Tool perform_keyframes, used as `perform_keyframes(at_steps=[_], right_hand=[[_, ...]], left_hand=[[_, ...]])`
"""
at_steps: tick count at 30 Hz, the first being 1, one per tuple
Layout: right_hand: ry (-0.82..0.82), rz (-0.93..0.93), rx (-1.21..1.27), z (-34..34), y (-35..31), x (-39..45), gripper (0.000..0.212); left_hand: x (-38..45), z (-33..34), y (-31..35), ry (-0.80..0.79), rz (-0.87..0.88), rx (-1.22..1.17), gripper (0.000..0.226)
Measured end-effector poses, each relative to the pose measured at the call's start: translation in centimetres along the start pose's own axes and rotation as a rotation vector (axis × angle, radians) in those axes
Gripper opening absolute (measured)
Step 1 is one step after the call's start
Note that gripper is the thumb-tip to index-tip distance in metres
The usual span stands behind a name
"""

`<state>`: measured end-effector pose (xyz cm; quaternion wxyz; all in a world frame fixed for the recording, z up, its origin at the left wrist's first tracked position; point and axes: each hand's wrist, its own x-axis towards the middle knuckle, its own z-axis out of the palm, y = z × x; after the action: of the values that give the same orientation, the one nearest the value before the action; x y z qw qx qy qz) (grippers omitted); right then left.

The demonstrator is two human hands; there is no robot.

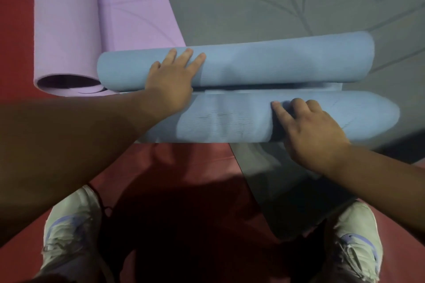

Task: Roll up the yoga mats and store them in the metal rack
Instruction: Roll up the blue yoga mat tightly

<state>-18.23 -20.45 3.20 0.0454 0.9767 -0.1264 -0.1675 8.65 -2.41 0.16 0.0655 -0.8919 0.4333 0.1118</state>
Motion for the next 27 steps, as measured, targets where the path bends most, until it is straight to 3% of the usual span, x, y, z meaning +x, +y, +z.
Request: perform_keyframes(at_steps=[6,9,15,20,23,27], right_hand=[[-0.049,-0.008,-0.113,-0.2,-0.4,1.3,0.084],[-0.099,-0.008,-0.197,-0.1,-0.8,1.8,0.106],[-0.130,0.056,-0.107,0.3,0.1,4.3,0.134],[-0.060,0.068,-0.117,0.6,1.1,6.5,0.132],[-0.024,0.031,-0.081,0.4,2.1,7.2,0.120],[-0.076,-0.026,0.051,-0.6,3.5,7.4,0.121]], left_hand=[[2.2,0.0,-0.4,-0.048,-0.053,0.033,0.096],[3.5,-0.4,-0.4,-0.094,-0.076,0.023,0.102],[5.6,-1.1,-0.4,-0.099,-0.137,0.044,0.114],[5.8,-1.9,-1.0,0.079,-0.048,0.147,0.089],[5.3,-3.2,-1.2,0.127,-0.054,0.032,0.080],[3.3,-5.6,-1.6,0.128,0.047,-0.071,0.060]])
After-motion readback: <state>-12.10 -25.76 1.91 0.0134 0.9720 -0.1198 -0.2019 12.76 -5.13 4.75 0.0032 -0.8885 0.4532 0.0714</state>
